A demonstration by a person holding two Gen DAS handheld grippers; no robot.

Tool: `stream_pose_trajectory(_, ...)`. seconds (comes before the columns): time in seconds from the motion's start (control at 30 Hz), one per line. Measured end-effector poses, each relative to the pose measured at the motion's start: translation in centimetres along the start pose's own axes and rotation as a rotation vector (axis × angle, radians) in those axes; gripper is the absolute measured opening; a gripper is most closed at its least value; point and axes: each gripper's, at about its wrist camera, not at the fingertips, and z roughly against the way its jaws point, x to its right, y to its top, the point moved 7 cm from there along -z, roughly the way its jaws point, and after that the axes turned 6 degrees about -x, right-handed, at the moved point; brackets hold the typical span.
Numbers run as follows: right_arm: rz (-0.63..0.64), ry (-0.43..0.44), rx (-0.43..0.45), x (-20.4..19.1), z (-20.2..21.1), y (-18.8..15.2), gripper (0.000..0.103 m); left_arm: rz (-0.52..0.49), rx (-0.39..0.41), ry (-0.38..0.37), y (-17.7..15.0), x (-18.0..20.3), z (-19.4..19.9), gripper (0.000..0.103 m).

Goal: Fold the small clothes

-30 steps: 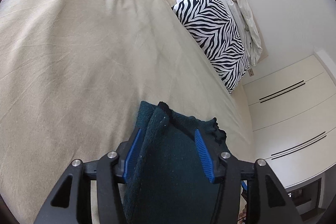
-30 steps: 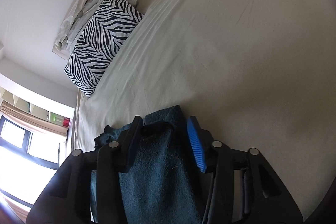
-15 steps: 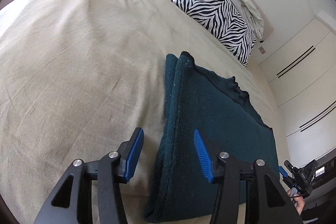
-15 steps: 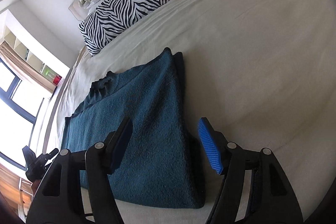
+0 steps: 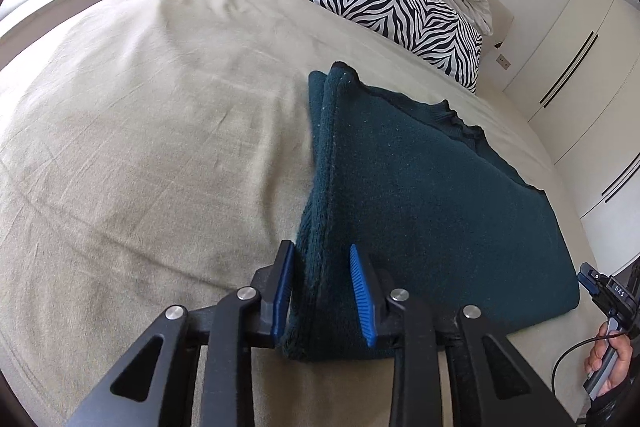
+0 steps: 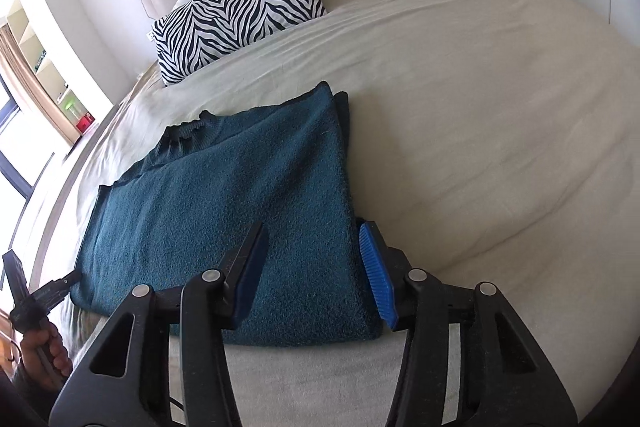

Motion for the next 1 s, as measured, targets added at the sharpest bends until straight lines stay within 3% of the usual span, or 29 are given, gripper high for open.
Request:
stream_pose_trajectory(0.27,-0.023,-0.038,-0.061,1.6,-1.9,-1.2,0.028,-0.036,0.005,0.029,-0.4,0.2,-0.1,0.017)
stream_pose_trajectory(0.4,-0.029,-0.040,-0.071,1.9,-2.1,-1.4,0.007,-0.039,0.002,0.033,-0.4,0.1,-0.2,0.014)
stream_pose_trajectory(0.7,-0.052,-0.017,-0.074,1.6,-0.6,-2.6,0.005,-0.051,0.004,0.033,-0.6,0.0,-0.2,0.012)
stream_pose_trajectory(1.0,-0.100,0.012,-0.082,3.2,-2.4,-2.9,0.005,-0.048,0.004,0.023,-1.1,-0.3,0.3,0.011)
